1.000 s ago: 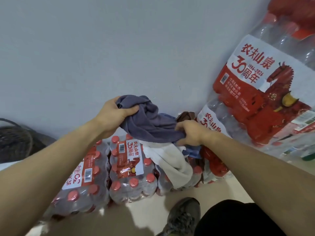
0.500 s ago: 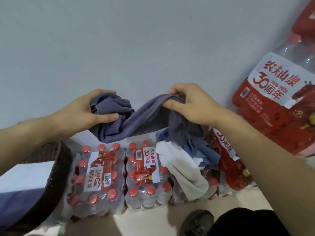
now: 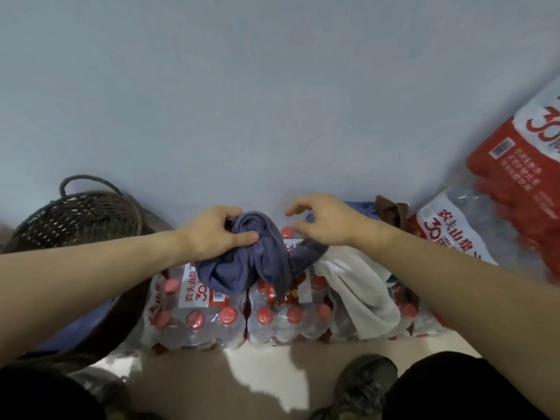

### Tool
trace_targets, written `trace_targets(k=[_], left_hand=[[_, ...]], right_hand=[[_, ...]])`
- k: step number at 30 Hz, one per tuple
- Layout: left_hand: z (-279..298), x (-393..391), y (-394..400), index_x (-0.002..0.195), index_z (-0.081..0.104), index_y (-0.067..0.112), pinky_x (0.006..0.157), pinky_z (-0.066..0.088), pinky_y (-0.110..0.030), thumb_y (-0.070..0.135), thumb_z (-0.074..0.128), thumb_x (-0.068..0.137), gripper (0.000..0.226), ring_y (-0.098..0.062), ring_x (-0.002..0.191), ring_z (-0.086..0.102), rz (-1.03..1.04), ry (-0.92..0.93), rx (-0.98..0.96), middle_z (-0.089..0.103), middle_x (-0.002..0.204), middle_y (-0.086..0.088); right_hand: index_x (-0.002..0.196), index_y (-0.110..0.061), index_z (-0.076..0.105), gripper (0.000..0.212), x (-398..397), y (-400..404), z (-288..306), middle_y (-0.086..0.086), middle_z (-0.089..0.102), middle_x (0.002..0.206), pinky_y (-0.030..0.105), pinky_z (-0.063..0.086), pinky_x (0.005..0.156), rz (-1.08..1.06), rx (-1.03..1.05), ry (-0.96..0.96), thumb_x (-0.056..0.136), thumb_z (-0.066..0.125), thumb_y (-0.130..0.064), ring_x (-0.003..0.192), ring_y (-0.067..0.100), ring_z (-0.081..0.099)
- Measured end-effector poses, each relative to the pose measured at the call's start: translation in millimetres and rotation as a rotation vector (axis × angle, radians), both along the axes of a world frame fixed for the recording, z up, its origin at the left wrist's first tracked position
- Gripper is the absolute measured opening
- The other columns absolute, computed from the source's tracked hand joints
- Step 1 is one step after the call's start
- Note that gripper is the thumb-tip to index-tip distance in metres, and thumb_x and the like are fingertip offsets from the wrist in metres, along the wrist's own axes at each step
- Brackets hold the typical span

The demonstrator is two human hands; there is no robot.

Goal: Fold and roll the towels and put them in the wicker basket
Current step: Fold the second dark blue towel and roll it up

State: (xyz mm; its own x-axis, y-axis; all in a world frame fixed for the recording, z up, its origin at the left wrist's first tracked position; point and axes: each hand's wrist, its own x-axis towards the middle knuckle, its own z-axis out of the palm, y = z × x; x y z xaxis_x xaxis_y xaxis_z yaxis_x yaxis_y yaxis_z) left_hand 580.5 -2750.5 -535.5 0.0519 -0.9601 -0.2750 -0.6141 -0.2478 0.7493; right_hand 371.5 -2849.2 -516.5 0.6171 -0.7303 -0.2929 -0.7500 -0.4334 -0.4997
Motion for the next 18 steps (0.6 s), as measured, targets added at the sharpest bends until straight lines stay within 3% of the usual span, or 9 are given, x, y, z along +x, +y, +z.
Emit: trace_targets(k=[1, 3, 4, 6, 8, 11, 14, 16, 18], left_hand=[[-5, 1, -3, 0.091, 0.068, 0.014, 0.072, 0.051, -0.024, 0.034, 0.075, 0.084, 0.022, -0.019, 0.080, 0.067, -0.010, -0.018, 0.030, 0.072, 0.086, -0.003], [-15, -1, -9, 0.092, 0.068, 0.017, 0.073, 0.051, -0.026, 0.039, 0.072, 0.085, 0.024, -0.016, 0.080, 0.067, -0.012, -0.056, 0.074, 0.072, 0.086, -0.002], [-19, -2, -13, 0.092, 0.068, 0.018, 0.075, 0.051, -0.027, 0.041, 0.071, 0.085, 0.025, -0.016, 0.080, 0.067, -0.001, -0.078, 0.090, 0.072, 0.086, 0.000], [-26, -5, -22, 0.091, 0.067, 0.021, 0.077, 0.048, -0.027, 0.046, 0.068, 0.086, 0.025, -0.020, 0.081, 0.065, 0.031, -0.146, 0.114, 0.069, 0.086, 0.001], [-31, -6, -30, 0.082, 0.063, 0.024, 0.076, 0.044, -0.026, 0.048, 0.066, 0.087, 0.025, -0.022, 0.081, 0.062, 0.027, -0.218, 0.153, 0.065, 0.081, 0.001], [-36, -9, -38, 0.072, 0.059, 0.024, 0.068, 0.041, -0.024, 0.050, 0.066, 0.087, 0.030, -0.013, 0.072, 0.060, -0.034, -0.246, 0.238, 0.063, 0.074, 0.006], [-37, -14, -41, 0.073, 0.061, 0.022, 0.062, 0.040, -0.024, 0.051, 0.065, 0.087, 0.032, -0.009, 0.068, 0.058, -0.036, -0.227, 0.251, 0.063, 0.072, 0.008], [-37, -20, -43, 0.076, 0.061, 0.022, 0.070, 0.041, -0.025, 0.052, 0.064, 0.087, 0.032, -0.013, 0.071, 0.058, -0.033, -0.231, 0.237, 0.063, 0.074, 0.007], [-35, -25, -43, 0.083, 0.064, 0.022, 0.076, 0.041, -0.025, 0.052, 0.063, 0.088, 0.030, -0.015, 0.075, 0.059, -0.040, -0.223, 0.237, 0.064, 0.078, 0.007]], right_hand=[[0.133, -0.029, 0.055, 0.049, -15, -10, -12, 0.007, 0.045, 0.144, 0.048, 0.036, 0.109, 0.057, -0.138, 0.241, 0.087, 0.068, -0.039, 0.134, 0.032, 0.040], [0.148, -0.040, 0.031, 0.085, -49, -24, -36, 0.008, 0.010, 0.161, 0.060, 0.026, 0.112, 0.037, -0.096, 0.542, 0.076, 0.074, -0.055, 0.146, 0.041, 0.011], [0.152, -0.041, 0.019, 0.102, -65, -28, -46, 0.008, 0.001, 0.162, 0.060, 0.025, 0.113, -0.006, -0.021, 0.600, 0.071, 0.079, -0.056, 0.147, 0.043, 0.006], [0.154, -0.036, 0.010, 0.116, -93, -33, -63, 0.015, 0.011, 0.157, 0.052, 0.034, 0.111, -0.073, 0.021, 0.581, 0.066, 0.085, -0.049, 0.142, 0.044, 0.023], [0.150, -0.026, 0.029, 0.098, -113, -37, -64, 0.017, 0.041, 0.139, 0.041, 0.046, 0.098, -0.137, -0.026, 0.393, 0.069, 0.083, -0.032, 0.123, 0.039, 0.049], [0.124, -0.021, 0.060, 0.051, -134, -49, -49, 0.010, 0.064, 0.118, 0.035, 0.050, 0.089, -0.226, -0.174, 0.134, 0.075, 0.071, -0.017, 0.108, 0.031, 0.061], [0.120, -0.021, 0.062, 0.035, -154, -66, -27, 0.012, 0.060, 0.115, 0.038, 0.049, 0.083, -0.353, -0.462, 0.061, 0.087, 0.057, -0.014, 0.101, 0.035, 0.060], [0.123, -0.024, 0.058, 0.035, -168, -72, -17, 0.012, 0.052, 0.112, 0.035, 0.040, 0.072, -0.412, -0.725, 0.122, 0.089, 0.055, -0.014, 0.098, 0.036, 0.055], [0.122, -0.021, 0.058, 0.035, -173, -70, -18, 0.016, 0.050, 0.113, 0.039, 0.040, 0.070, -0.360, -0.938, 0.223, 0.087, 0.059, -0.016, 0.100, 0.037, 0.052]])
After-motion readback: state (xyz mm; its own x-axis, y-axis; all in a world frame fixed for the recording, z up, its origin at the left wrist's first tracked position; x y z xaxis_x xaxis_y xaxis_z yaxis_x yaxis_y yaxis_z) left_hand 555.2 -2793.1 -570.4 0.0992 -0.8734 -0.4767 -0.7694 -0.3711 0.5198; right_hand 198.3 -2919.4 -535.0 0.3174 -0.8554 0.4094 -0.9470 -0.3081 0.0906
